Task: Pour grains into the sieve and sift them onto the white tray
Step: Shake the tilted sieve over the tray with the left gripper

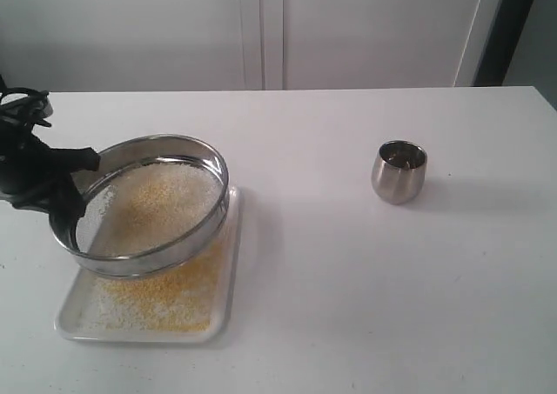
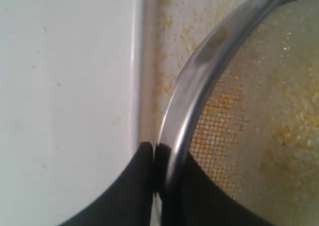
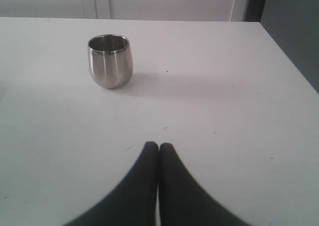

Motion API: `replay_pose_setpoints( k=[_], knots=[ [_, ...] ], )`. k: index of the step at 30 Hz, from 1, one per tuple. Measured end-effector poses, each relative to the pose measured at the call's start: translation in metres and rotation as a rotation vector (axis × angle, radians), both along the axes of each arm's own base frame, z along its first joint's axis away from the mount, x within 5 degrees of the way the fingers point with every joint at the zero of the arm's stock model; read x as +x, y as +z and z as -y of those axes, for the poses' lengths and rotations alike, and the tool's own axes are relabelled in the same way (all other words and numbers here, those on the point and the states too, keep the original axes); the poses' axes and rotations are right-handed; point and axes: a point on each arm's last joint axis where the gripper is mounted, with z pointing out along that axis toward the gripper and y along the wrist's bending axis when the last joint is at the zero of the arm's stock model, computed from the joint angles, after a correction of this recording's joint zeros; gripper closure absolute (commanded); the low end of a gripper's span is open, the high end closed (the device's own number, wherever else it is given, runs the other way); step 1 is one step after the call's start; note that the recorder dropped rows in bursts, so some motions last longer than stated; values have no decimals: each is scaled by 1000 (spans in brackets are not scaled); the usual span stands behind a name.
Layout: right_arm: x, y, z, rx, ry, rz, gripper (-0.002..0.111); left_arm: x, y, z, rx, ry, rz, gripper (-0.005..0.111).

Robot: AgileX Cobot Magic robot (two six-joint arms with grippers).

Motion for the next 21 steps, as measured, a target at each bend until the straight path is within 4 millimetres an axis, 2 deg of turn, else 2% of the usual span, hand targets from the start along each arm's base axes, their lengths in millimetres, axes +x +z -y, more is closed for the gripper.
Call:
replay_pose_setpoints(
  k=[2,3,5,6,7,9,10,12,14,18,20,21],
  knots=[
    [0,0,0,0,0,0,108,-36,1,11,11,-52,14,107],
    [0,0,0,0,0,0,108,-40,2,10,16,-51,30,107],
    [0,0,0,0,0,0,108,-31,0,-1,20,-2,53,107],
    [0,0,0,0,0,0,108,-14,-2,-8,6,23,29,107],
    [0,0,0,0,0,0,108,-10,-3,-9,-5,32,14,107],
    [0,0,0,0,0,0,108,-19,-3,-3,-35,20,-21,107],
    [0,0,0,0,0,0,108,-40,-2,2,-37,11,-9,107],
    [0,0,0,0,0,0,108,-53,-1,3,-18,1,31,107],
    [0,0,0,0,0,0,108,-47,0,0,-8,9,59,107],
    [0,0,0,0,0,0,108,-1,5,-8,-38,28,36,107],
    [0,0,0,0,0,0,108,1,4,-6,-55,13,0,107],
    [0,0,0,0,0,0,108,-7,0,-3,-53,-2,-23,107]
  ],
)
